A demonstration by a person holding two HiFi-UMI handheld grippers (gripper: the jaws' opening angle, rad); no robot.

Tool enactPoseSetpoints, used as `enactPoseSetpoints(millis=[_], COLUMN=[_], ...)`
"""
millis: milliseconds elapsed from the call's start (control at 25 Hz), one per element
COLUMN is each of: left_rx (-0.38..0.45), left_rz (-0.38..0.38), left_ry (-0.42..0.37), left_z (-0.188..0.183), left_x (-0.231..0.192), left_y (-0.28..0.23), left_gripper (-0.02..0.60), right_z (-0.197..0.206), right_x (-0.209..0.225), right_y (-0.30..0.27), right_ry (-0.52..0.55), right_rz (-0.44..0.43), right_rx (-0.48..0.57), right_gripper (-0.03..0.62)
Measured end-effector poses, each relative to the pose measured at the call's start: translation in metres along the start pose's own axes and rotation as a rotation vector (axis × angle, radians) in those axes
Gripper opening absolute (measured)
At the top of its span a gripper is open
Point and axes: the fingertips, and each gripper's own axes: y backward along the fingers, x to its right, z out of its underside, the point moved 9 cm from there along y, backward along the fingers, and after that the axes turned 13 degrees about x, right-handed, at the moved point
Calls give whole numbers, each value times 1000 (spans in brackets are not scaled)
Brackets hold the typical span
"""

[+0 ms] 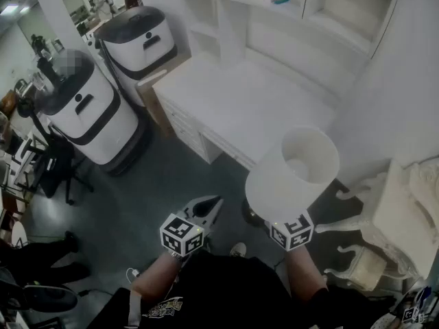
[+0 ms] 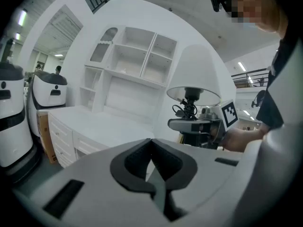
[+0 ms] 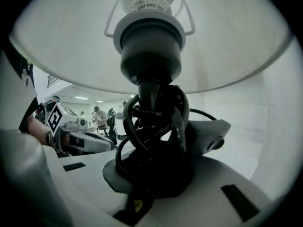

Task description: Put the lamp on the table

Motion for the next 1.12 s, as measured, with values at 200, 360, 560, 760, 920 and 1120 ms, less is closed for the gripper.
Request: enactPoseSetpoints(millis=[200, 360, 560, 760, 920, 1120], left_rx=[-1, 0, -2, -3, -5, -11], left_rz=[-2, -6, -8, -15, -21, -16], left_ry=[1, 3, 3, 3, 4, 2], left_z=[-1, -3, -3, -4, -3, -6], left_x=[1, -1, -4, -10, -16, -25], left_y=[-2, -1, 2, 7, 9, 10], left_gripper=[6, 6, 6, 6, 6, 6], right_z=[-2, -3, -3, -1, 2, 2], right_x=[3, 1, -3, -5, -5, -6], right_y=[0, -2, -6, -12, -17, -24], right_ry=[-1, 9, 2, -3, -5, -11], right_rz=[2, -3, -9, -6, -4, 7], right_rx=[-4, 0, 11, 6, 5, 1], right_gripper=[57, 57, 57, 57, 57, 57])
